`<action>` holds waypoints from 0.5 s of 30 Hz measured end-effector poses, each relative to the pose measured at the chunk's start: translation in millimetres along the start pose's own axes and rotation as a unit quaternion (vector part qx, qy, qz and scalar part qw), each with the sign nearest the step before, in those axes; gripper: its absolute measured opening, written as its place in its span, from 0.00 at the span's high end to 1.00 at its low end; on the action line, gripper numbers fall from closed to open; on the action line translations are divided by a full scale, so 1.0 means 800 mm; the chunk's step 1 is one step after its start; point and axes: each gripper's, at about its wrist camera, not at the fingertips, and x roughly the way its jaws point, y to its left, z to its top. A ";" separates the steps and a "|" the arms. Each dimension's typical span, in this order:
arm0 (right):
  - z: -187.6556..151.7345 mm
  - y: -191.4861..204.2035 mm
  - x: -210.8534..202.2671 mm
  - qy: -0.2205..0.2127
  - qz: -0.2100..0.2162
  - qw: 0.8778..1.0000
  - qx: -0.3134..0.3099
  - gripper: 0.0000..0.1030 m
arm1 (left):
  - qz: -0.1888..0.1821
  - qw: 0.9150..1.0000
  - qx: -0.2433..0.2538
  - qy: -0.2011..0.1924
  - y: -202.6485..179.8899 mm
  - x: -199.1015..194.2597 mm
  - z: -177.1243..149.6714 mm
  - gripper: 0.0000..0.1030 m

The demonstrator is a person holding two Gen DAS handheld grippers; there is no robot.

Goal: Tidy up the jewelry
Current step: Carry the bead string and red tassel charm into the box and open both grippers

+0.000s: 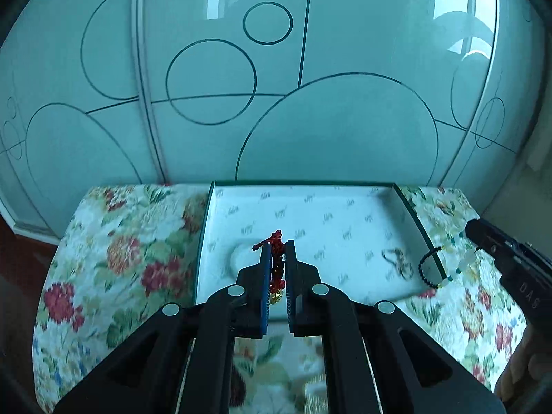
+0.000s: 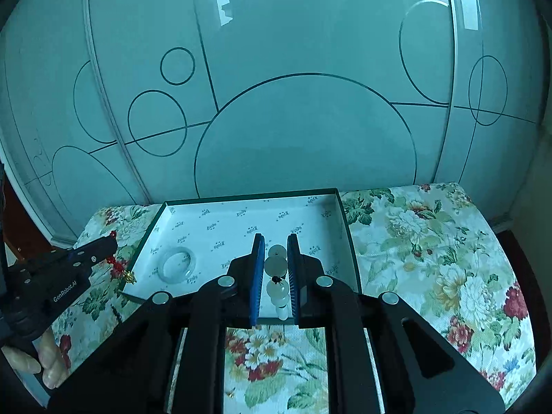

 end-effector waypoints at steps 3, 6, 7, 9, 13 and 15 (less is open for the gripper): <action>0.011 -0.006 0.036 0.011 -0.009 1.000 0.003 0.87 | 0.004 1.000 0.004 0.001 -0.001 0.033 0.023 0.93; 0.018 -0.013 0.074 0.029 -0.013 0.999 0.011 0.87 | 0.009 1.000 0.007 0.009 0.001 0.068 0.037 0.93; 0.019 -0.015 0.087 0.035 -0.016 0.999 0.012 0.87 | 0.013 1.000 0.009 0.012 0.003 0.078 0.040 0.93; 0.021 -0.018 0.112 0.045 -0.023 0.999 0.012 0.87 | 0.020 1.000 0.010 0.022 0.005 0.103 0.044 0.93; 0.021 -0.023 0.158 0.075 -0.031 0.997 0.015 0.87 | 0.032 0.998 0.013 0.049 0.008 0.149 0.044 0.93; 0.019 -0.024 0.177 0.089 -0.038 0.995 0.014 0.87 | 0.039 0.997 0.018 0.060 0.008 0.165 0.042 0.93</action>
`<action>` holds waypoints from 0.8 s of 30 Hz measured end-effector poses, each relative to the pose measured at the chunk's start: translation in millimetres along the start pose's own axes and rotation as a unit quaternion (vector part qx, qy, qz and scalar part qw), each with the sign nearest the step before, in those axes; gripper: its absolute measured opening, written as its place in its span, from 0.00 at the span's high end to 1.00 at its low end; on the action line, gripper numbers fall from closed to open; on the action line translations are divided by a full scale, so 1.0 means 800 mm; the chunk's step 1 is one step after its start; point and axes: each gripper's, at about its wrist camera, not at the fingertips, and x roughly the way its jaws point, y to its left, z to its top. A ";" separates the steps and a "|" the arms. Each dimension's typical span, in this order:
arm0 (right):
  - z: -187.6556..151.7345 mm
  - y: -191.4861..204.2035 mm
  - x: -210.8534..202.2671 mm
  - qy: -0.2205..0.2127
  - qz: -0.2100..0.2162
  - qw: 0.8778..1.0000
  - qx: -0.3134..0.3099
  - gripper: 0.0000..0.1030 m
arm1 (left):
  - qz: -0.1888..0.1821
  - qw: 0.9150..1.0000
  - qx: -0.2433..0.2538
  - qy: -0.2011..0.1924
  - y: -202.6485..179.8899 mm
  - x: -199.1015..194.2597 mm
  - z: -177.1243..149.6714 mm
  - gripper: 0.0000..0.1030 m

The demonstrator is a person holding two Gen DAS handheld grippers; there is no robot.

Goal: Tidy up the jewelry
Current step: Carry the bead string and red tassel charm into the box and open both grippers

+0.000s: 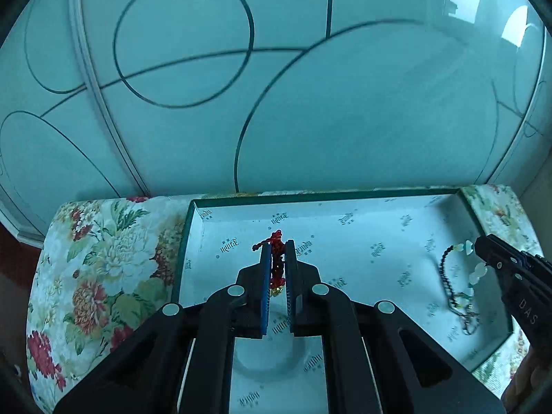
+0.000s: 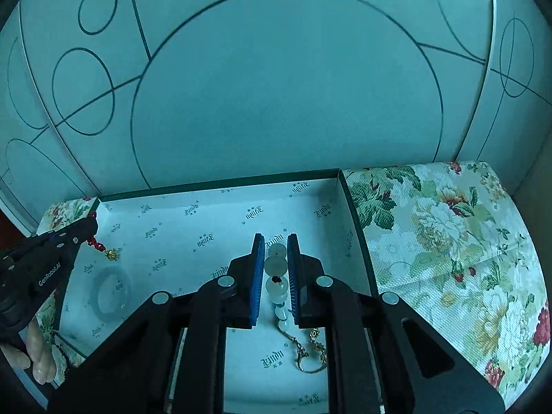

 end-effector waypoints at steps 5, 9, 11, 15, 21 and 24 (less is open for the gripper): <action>-0.001 -0.001 0.028 0.033 -0.012 0.999 0.003 0.86 | -0.007 1.000 0.007 0.027 -0.006 0.028 -0.006 0.92; -0.004 0.000 0.034 0.037 -0.016 0.999 0.001 0.76 | -0.011 0.999 0.009 0.043 -0.009 0.037 -0.015 0.90; -0.004 0.000 0.027 0.032 -0.017 0.999 0.000 0.74 | -0.009 0.999 0.008 0.044 -0.009 0.034 -0.017 0.79; -0.005 -0.002 -0.005 0.010 -0.010 1.000 0.003 0.74 | -0.012 1.000 -0.003 0.028 -0.002 0.007 -0.021 0.60; -0.040 -0.005 -0.065 -0.010 0.007 1.000 0.002 0.73 | -0.015 1.000 -0.013 0.020 0.005 -0.047 -0.043 0.60; -0.068 -0.005 -0.090 -0.006 0.014 1.000 -0.002 0.73 | -0.011 1.000 -0.015 0.022 0.009 -0.075 -0.066 0.59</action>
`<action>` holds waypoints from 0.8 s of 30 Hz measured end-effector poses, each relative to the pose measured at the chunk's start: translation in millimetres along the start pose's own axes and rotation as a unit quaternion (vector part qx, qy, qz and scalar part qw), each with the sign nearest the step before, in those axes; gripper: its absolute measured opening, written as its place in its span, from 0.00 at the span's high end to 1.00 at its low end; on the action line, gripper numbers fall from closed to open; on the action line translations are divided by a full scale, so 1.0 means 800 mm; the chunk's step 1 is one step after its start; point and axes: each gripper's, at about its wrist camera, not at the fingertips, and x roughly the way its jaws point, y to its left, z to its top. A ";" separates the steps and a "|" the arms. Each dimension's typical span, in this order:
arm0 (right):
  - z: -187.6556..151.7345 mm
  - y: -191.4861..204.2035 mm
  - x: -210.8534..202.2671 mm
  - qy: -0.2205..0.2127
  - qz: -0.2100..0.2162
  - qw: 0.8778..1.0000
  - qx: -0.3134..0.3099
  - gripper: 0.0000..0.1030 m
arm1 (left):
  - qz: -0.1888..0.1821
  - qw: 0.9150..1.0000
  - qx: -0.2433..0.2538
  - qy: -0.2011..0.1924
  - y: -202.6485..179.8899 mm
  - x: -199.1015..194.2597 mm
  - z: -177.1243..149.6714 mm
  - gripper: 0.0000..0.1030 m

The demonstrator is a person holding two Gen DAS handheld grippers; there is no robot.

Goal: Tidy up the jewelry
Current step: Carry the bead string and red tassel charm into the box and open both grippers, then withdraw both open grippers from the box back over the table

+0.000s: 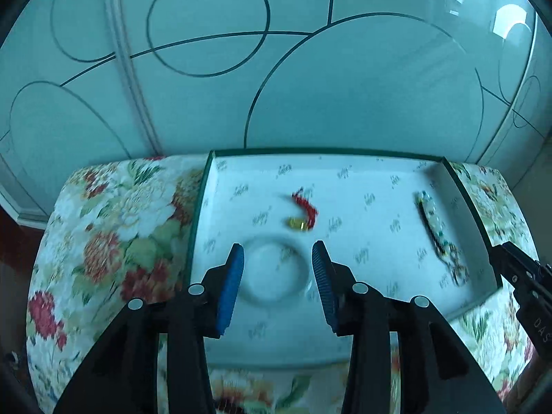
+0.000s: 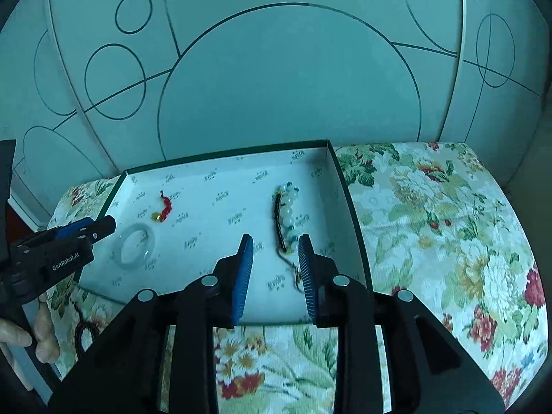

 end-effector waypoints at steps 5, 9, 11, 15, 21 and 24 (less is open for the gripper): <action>-0.050 0.001 -0.030 0.016 0.006 1.000 -0.003 0.73 | 0.001 1.000 -0.022 0.018 0.016 -0.027 -0.052 0.59; -0.086 0.001 -0.047 0.032 0.007 0.999 -0.006 0.73 | 0.005 0.999 -0.030 0.035 0.015 -0.043 -0.096 0.59; -0.105 0.001 -0.055 0.039 0.006 0.999 -0.008 0.73 | 0.008 0.998 -0.034 0.043 0.015 -0.049 -0.118 0.59; -0.141 0.000 -0.073 0.051 0.009 0.999 -0.013 0.73 | 0.013 0.997 -0.043 0.055 0.020 -0.061 -0.155 0.59; -0.186 0.009 -0.088 0.067 0.015 0.997 -0.022 0.74 | 0.023 0.996 -0.054 0.064 0.031 -0.076 -0.197 0.59; -0.198 0.014 -0.090 0.073 0.016 0.997 -0.027 0.74 | 0.026 0.996 -0.058 0.067 0.036 -0.080 -0.212 0.59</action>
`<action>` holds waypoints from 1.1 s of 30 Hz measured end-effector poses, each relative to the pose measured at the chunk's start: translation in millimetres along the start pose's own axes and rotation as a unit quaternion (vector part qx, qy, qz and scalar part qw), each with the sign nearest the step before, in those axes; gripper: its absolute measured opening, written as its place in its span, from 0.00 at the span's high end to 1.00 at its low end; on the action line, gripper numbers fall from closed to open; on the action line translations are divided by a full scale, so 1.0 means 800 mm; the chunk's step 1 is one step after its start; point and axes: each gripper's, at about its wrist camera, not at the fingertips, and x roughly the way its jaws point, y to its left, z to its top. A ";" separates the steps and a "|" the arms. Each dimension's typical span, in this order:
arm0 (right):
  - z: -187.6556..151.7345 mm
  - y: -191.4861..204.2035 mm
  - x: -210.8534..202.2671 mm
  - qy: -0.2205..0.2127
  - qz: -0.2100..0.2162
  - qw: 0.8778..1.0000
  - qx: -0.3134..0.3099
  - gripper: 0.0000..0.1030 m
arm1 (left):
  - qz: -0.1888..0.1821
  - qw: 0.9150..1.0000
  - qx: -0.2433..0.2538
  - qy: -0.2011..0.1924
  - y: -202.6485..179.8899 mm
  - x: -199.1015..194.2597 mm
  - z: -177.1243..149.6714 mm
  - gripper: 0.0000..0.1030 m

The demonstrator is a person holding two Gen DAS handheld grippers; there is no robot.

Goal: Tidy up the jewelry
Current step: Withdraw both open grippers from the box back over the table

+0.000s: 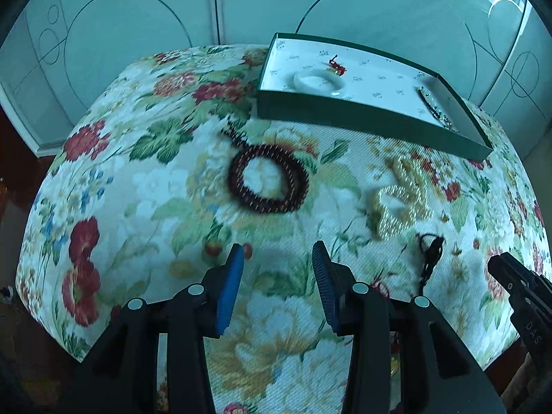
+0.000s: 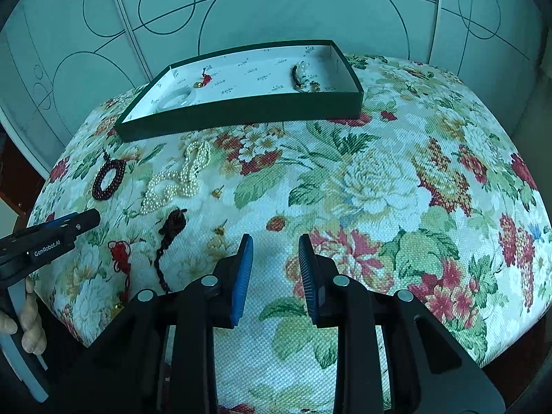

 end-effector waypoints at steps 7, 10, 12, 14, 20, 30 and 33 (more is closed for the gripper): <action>-0.002 0.019 0.000 -0.004 0.002 1.000 -0.012 0.74 | 0.009 1.000 -0.012 -0.002 0.021 -0.001 -0.008 0.59; 0.001 0.028 0.005 -0.002 0.003 1.000 -0.015 0.74 | 0.009 1.000 -0.022 -0.004 0.031 0.000 -0.005 0.59; 0.004 0.035 0.009 0.000 0.003 1.000 -0.019 0.74 | 0.009 1.000 -0.027 -0.005 0.037 0.001 -0.004 0.59; 0.006 0.040 0.013 0.001 0.001 1.000 -0.023 0.74 | 0.009 0.999 -0.030 -0.005 0.042 0.002 -0.003 0.59; 0.010 0.050 0.024 0.005 -0.005 1.000 -0.027 0.74 | 0.005 0.999 -0.034 -0.003 0.047 0.006 -0.003 0.59; 0.011 0.057 0.032 0.007 -0.012 0.999 -0.032 0.83 | 0.002 0.999 -0.037 -0.006 0.047 0.007 -0.001 0.59; 0.011 0.057 0.034 0.009 -0.013 0.999 -0.031 0.83 | 0.003 0.999 -0.036 -0.006 0.047 0.007 -0.001 0.59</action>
